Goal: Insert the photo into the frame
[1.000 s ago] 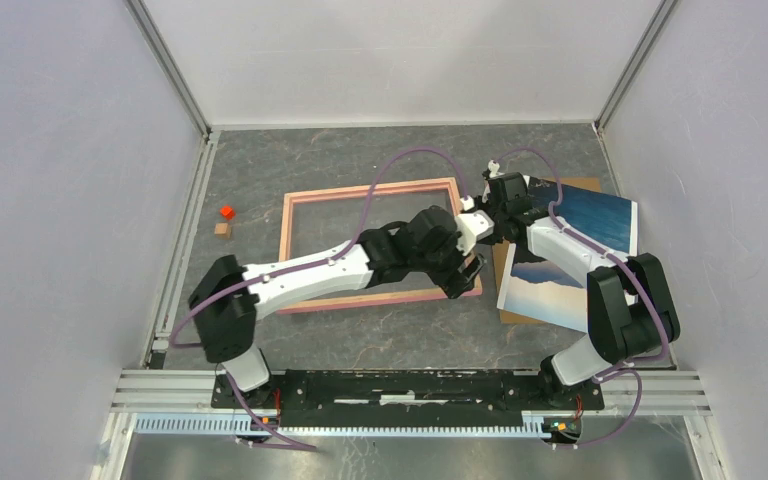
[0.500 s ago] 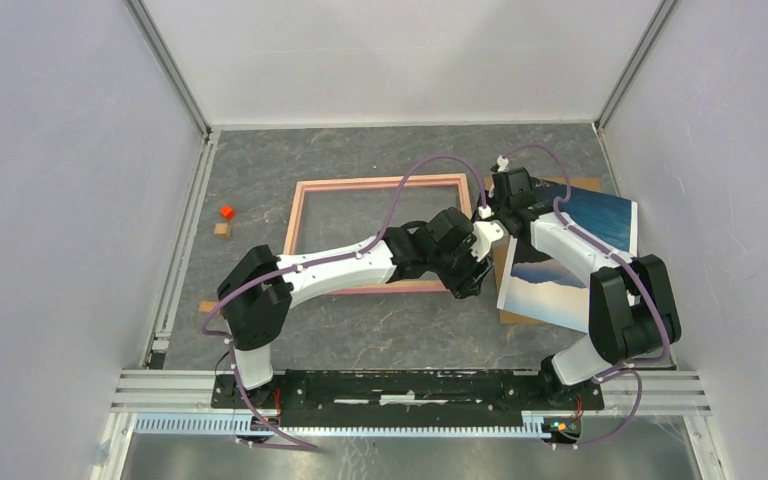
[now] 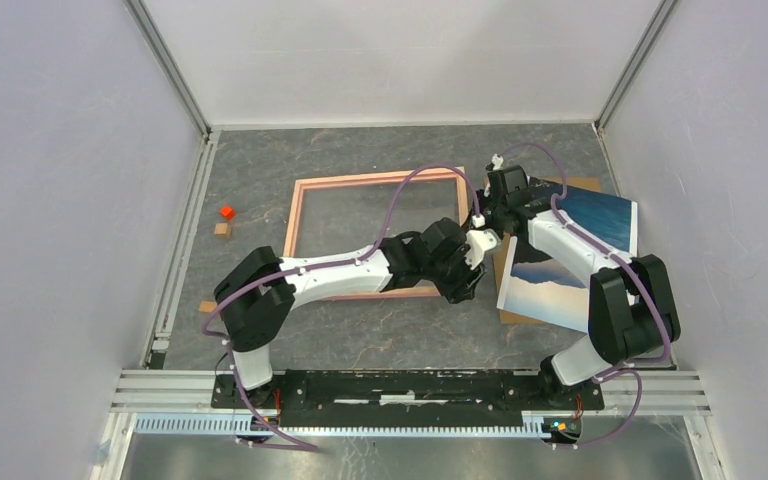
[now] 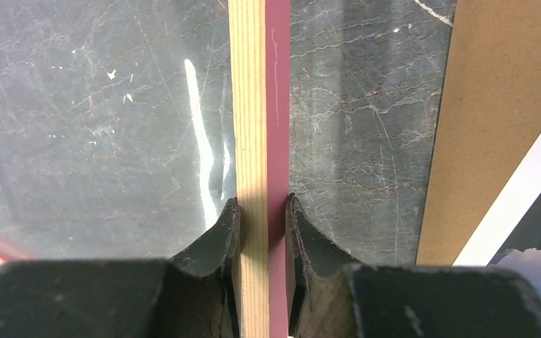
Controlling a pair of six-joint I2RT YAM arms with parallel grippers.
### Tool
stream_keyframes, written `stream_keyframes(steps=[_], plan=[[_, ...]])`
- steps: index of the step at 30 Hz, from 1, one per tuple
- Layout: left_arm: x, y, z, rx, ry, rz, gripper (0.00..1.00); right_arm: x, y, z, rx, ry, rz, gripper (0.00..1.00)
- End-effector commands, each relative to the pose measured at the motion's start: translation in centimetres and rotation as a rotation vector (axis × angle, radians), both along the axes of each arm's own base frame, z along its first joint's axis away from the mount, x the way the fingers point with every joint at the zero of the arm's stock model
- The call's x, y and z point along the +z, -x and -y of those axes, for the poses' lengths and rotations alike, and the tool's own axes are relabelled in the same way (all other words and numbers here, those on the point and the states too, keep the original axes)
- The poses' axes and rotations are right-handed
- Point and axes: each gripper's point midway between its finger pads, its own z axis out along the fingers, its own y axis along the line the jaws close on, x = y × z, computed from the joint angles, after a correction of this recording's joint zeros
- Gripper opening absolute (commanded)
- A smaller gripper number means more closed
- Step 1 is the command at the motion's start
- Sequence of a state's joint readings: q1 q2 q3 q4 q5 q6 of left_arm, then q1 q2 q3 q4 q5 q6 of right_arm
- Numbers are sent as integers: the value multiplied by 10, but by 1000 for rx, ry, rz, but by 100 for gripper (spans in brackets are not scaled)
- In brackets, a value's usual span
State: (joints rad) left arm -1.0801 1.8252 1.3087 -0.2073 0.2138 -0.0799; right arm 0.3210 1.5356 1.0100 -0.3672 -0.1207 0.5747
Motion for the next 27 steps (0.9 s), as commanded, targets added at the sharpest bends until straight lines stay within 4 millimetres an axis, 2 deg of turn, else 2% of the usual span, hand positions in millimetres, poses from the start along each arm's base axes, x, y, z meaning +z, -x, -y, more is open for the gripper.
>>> stream_keyframes(steps=[1, 3, 5, 7, 18, 22, 24, 27], plan=[[16, 0, 2, -27, 60, 80, 49, 69, -34, -37, 21, -216, 162, 0], [19, -2, 1, -21, 66, 99, 50, 69, -33, -38, 18, -220, 157, 0], [17, -6, -2, -4, 57, 117, 58, 68, -33, -39, 14, -229, 151, 0], [15, -8, -5, -2, 46, 137, 61, 69, -33, -40, 9, -244, 144, 0], [14, -13, -17, -18, 7, 303, 59, 81, -36, -45, -24, -289, 128, 0], [17, -17, -18, 1, -4, 374, 48, 83, -34, -47, -29, -308, 120, 0], [24, -19, -19, 19, 6, 394, 34, 85, -33, -48, -20, -320, 127, 0], [44, -23, -23, 69, 66, 434, 14, 88, -31, -48, 0, -318, 151, 3]])
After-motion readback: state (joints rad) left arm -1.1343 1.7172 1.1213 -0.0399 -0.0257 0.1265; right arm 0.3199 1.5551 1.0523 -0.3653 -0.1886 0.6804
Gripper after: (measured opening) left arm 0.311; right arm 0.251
